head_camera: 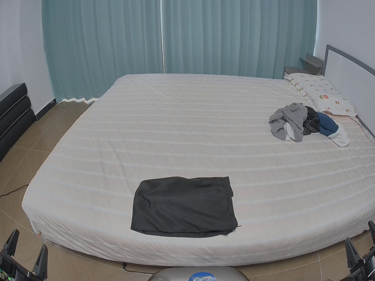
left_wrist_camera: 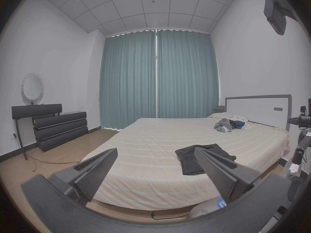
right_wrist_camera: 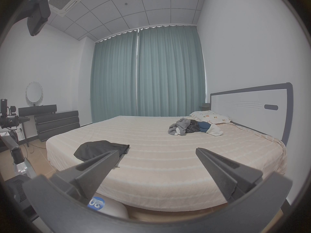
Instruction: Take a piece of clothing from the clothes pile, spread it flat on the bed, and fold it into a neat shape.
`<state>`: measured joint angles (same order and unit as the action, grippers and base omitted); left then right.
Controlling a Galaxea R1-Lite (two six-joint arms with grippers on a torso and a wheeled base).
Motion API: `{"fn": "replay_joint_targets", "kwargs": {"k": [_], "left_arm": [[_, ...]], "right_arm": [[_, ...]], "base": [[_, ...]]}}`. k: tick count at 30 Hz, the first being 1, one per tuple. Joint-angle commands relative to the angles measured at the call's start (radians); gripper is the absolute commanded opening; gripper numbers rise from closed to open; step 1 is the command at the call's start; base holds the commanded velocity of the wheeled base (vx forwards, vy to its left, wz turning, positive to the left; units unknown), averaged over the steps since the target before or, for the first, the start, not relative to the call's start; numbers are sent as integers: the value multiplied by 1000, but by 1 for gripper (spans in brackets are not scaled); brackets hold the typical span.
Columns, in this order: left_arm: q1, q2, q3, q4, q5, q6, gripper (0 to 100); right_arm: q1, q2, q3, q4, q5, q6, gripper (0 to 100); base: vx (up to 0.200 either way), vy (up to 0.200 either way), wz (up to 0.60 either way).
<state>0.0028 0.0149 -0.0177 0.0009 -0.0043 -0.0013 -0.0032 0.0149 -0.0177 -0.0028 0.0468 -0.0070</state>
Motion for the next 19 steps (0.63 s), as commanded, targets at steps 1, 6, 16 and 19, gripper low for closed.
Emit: {"fn": "replay_joint_targets", "kwargs": {"k": [1, 6, 16, 19], "left_arm": [[0, -15, 16, 1, 0, 0, 100], [0, -15, 16, 1, 0, 0, 100], [0, -15, 16, 1, 1, 0, 100], [0, -15, 16, 1, 1, 0, 100]], "right_arm": [[0, -12, 18, 0, 1, -1, 100], [0, -10, 18, 0, 1, -2, 100], [2, -12, 18, -2, 1, -1, 100], [2, -12, 18, -2, 1, -1, 100]], "base": [[0, 0, 0], [0, 0, 0], [0, 0, 0], [0, 0, 0]]}}
